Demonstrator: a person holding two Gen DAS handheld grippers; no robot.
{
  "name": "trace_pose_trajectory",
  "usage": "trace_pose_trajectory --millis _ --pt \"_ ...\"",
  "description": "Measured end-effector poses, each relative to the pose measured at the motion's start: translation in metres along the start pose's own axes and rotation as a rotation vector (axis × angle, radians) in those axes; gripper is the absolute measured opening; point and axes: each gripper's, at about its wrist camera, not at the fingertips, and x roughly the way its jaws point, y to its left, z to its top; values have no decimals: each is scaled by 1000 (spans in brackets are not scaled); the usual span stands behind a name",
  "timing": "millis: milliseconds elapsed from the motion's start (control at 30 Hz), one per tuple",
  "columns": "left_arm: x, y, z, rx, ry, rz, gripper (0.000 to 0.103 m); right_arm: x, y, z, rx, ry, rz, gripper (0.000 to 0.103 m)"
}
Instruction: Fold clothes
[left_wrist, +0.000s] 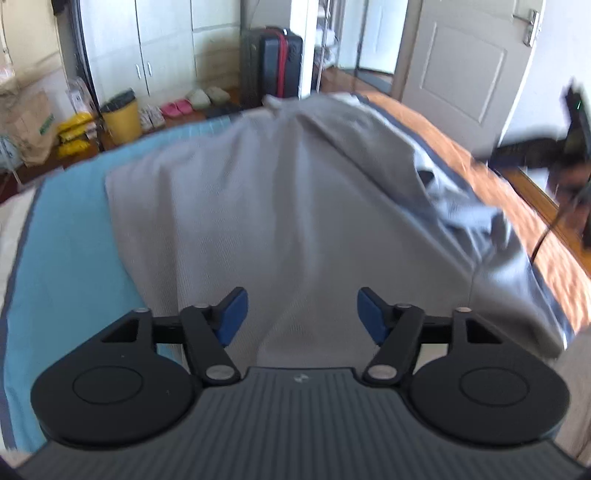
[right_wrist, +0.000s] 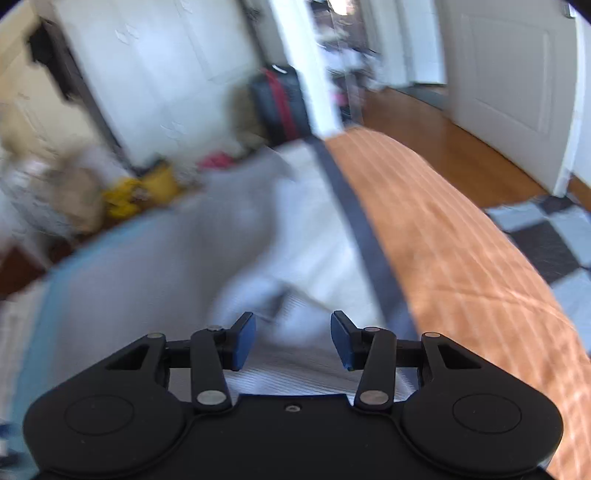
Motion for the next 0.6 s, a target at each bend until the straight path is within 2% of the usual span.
trace_pose_trajectory --millis 67,133,200,233,333,433,533,600 --pt "13 -11 10 25 -33 -27 74 11 -4 -11 -28 36 -13 51" --pt "38 -25 22 63 -29 -47 74 16 -4 -21 -71 67 -14 51" --pt "66 -40 36 110 -24 -45 74 12 -2 -24 -149 86 41 51" --pt "80 -49 44 150 -28 -21 74 10 -2 -25 -170 92 59 52" --pt "113 -74 71 240 -37 9 74 4 -13 -26 -91 52 38 53" --pt "137 -94 101 263 -51 -45 74 16 -15 -21 -29 67 67 53" --pt "162 -113 126 284 -74 -101 74 34 -7 -17 -52 93 66 53" --pt "177 -121 139 303 -112 -207 74 41 -3 -15 -35 109 80 53"
